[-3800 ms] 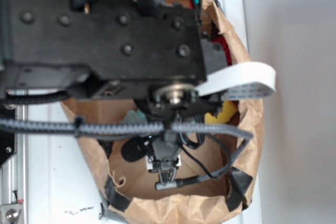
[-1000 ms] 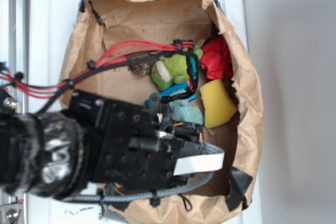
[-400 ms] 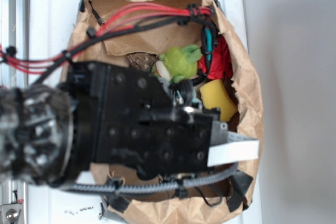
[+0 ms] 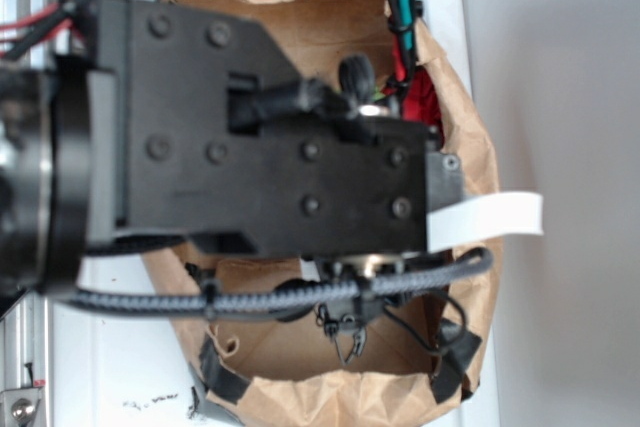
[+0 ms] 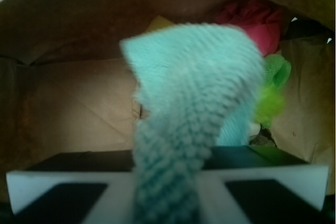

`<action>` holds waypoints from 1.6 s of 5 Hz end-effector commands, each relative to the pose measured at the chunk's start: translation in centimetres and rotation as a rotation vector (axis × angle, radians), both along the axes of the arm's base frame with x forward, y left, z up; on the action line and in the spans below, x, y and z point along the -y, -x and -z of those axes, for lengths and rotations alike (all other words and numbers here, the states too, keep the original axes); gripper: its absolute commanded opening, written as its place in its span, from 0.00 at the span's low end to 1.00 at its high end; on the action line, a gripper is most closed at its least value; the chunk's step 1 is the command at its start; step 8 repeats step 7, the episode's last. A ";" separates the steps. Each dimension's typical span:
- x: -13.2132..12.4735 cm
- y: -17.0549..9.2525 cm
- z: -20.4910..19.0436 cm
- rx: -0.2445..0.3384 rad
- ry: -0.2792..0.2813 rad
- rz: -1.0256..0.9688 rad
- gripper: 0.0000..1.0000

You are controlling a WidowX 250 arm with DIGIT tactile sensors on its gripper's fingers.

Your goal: Grab the blue cloth.

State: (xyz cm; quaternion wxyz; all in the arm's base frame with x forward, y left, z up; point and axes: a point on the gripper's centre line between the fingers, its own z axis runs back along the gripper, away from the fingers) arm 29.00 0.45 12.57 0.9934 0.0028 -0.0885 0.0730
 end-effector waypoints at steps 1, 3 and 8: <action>-0.8 0.6 -4.3 0.098 -0.065 0.014 0.00; -1.7 0.9 -6.1 0.077 -0.052 0.015 0.00; -0.9 0.9 -6.9 0.098 -0.034 -0.010 0.00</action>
